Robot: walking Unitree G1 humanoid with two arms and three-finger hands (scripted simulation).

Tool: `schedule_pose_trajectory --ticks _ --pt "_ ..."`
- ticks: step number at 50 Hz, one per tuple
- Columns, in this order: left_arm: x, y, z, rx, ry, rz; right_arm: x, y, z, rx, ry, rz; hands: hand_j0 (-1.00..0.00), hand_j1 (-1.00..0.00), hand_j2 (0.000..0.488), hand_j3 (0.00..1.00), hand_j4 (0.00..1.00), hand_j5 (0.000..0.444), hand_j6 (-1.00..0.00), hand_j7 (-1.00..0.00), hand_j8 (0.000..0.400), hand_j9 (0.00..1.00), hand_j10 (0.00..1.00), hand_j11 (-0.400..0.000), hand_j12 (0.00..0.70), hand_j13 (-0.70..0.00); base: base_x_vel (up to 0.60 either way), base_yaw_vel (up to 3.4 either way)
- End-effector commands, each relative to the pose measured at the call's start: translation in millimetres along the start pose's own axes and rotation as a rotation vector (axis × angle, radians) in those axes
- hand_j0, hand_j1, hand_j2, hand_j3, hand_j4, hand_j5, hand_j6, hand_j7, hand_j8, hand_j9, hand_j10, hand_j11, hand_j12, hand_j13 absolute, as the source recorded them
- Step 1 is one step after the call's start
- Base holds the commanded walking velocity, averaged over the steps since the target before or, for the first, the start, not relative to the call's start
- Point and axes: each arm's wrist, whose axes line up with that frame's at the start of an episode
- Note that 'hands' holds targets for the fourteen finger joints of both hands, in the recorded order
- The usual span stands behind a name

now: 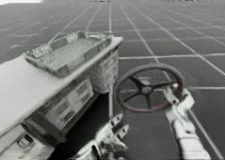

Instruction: Pick up and drop off the object

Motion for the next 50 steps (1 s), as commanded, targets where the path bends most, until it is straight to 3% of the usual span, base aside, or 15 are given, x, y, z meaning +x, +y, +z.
schedule_pose_trajectory --ticks 1,50 --pt "-0.5 -2.4 0.5 0.008 0.000 -0.001 -2.4 1.4 2.6 0.022 0.001 0.013 0.00 0.00 0.000 1.00 1.00 0.000 0.00 0.00 0.000 1.00 1.00 -0.400 0.000 -0.700 0.17 1.90" --pt "-0.5 -2.4 0.5 0.008 0.000 -0.001 -2.4 1.4 2.6 0.022 0.001 0.013 0.00 0.00 0.000 1.00 1.00 0.000 0.00 0.00 0.000 1.00 1.00 -0.400 0.000 -0.700 0.22 0.82"
